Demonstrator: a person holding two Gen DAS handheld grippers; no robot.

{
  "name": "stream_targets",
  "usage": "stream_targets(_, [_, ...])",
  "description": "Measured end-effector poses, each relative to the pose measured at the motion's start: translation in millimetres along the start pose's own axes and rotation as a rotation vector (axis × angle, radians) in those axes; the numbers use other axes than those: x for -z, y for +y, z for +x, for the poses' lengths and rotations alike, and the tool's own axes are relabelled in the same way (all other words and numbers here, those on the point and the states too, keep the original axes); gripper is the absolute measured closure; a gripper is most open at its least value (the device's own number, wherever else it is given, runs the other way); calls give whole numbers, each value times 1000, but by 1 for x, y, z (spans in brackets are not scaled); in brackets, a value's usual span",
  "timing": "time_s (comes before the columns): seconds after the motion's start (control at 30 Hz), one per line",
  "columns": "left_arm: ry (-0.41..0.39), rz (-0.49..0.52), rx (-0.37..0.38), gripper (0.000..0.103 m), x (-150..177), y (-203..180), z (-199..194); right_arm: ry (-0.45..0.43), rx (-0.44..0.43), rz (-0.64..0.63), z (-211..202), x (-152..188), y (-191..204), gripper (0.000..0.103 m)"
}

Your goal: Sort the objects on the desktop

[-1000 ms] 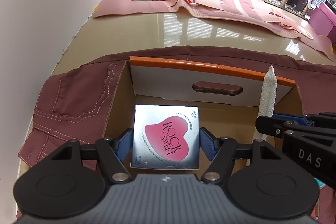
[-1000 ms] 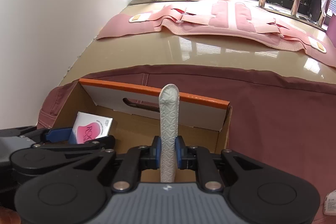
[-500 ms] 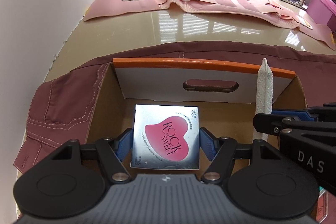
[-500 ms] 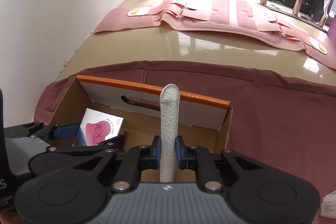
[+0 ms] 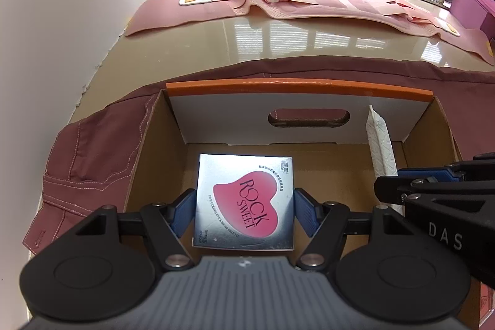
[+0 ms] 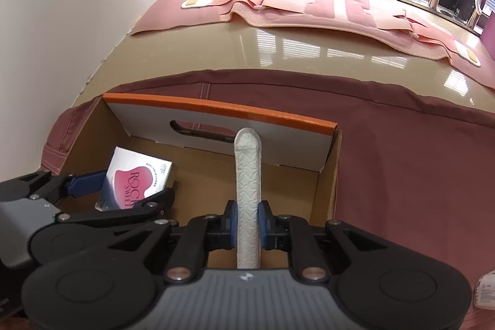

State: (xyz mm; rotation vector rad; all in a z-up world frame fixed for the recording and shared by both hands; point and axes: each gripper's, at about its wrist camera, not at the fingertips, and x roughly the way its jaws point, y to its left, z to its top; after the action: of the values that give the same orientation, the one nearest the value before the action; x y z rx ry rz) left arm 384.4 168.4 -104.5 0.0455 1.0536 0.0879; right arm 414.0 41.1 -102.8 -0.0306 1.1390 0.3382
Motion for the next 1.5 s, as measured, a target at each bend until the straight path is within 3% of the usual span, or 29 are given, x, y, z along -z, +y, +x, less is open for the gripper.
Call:
stream_targets(0.27, [-1,-31,25,32,-1,5,-6,-9,-13,30,-7,0,-6,85])
stream_targets(0.37, [-11,-47,21,27,-1,8,-10,-25,-10,21,-13,1,-6,78])
stream_targets(0.43, [-23,-61,18,17,-1,12,-15,-39,-13,17,-19,3,-7,73])
stream_targets(0.57, [-35,-110,45,4,-1,23,-26,-87,-29,15,-36,6,-12,51])
stream_targets(0.67, [-38,-161,85,0,1,30,-33,-112,-56,31,-48,9,-19,24])
stream_targets(0.7, [-50,-156,81,0,2,29,-37,-118,-56,26,-51,11,-19,20])
stream_targets(0.83, [-95,-131,60,0,5,23,-52,-145,-49,7,-64,20,-19,20])
stream_targets(1.5, [-141,-119,46,0,33,9,-111,-201,-45,-14,-119,61,-17,14])
